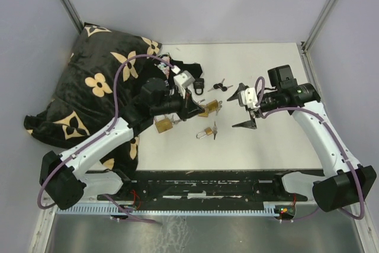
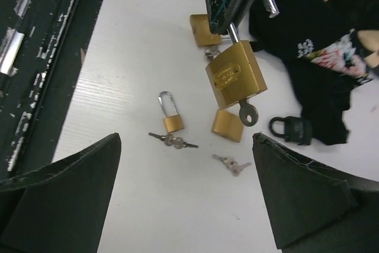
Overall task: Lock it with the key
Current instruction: Lock the lock.
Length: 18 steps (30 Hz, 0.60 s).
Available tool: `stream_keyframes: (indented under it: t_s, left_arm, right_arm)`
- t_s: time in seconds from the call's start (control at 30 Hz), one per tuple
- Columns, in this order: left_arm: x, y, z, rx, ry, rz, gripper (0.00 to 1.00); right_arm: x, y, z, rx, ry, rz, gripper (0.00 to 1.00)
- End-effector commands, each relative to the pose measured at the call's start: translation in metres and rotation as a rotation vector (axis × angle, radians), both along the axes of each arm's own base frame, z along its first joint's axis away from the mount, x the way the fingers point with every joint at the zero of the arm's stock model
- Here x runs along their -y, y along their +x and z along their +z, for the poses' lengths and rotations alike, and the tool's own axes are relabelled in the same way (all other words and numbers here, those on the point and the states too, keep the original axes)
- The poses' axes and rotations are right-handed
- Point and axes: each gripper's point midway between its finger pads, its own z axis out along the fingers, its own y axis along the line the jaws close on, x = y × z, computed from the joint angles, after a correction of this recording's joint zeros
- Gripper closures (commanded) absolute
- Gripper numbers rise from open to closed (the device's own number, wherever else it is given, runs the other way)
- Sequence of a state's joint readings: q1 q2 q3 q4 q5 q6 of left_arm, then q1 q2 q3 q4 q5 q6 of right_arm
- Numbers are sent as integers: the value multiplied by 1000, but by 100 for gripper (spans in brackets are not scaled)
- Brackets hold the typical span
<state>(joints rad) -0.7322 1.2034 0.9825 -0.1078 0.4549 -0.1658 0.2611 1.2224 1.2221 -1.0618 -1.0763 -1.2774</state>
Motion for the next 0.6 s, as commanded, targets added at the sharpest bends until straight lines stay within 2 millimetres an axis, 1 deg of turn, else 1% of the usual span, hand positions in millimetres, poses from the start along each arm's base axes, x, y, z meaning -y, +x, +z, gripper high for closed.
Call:
stream_keyframes:
  t_s: [0.0, 0.03, 0.1, 0.17, 0.3, 0.37, 0.4, 0.47, 0.5, 0.57]
  left_arm:
    - [-2, 5, 74, -227, -306, 10, 97]
    - [-6, 11, 76, -295, -332, 30, 97]
    - [-7, 12, 82, -438, -387, 35, 97]
    - [-5, 11, 89, -529, -440, 30, 97]
    - [0, 10, 116, -610, -533, -3, 97]
    - [2, 9, 123, -608, -529, -27, 97]
    - [3, 8, 123, -601, -505, -35, 97]
    - [3, 8, 115, -593, -442, -32, 97]
    - [2, 7, 109, -613, -417, -24, 97]
    - [2, 2, 104, -646, -414, -35, 97]
  right_arm:
    - [-10, 2, 44, 185, 90, 95, 1]
    - [-11, 0, 49, 191, 104, 106, 2]
    - [-13, 0, 58, 229, 123, 116, 1]
    - [-14, 3, 70, 259, 128, 117, 1]
    - [-23, -3, 89, 311, 137, 166, 2]
    - [-28, 0, 96, 314, 135, 160, 5]
    - [-30, 5, 99, 308, 133, 138, 6]
    - [-30, 21, 102, 259, 115, 44, 9]
    - [-28, 31, 101, 258, 98, -6, 10]
    - [-24, 40, 94, 279, 64, -45, 11]
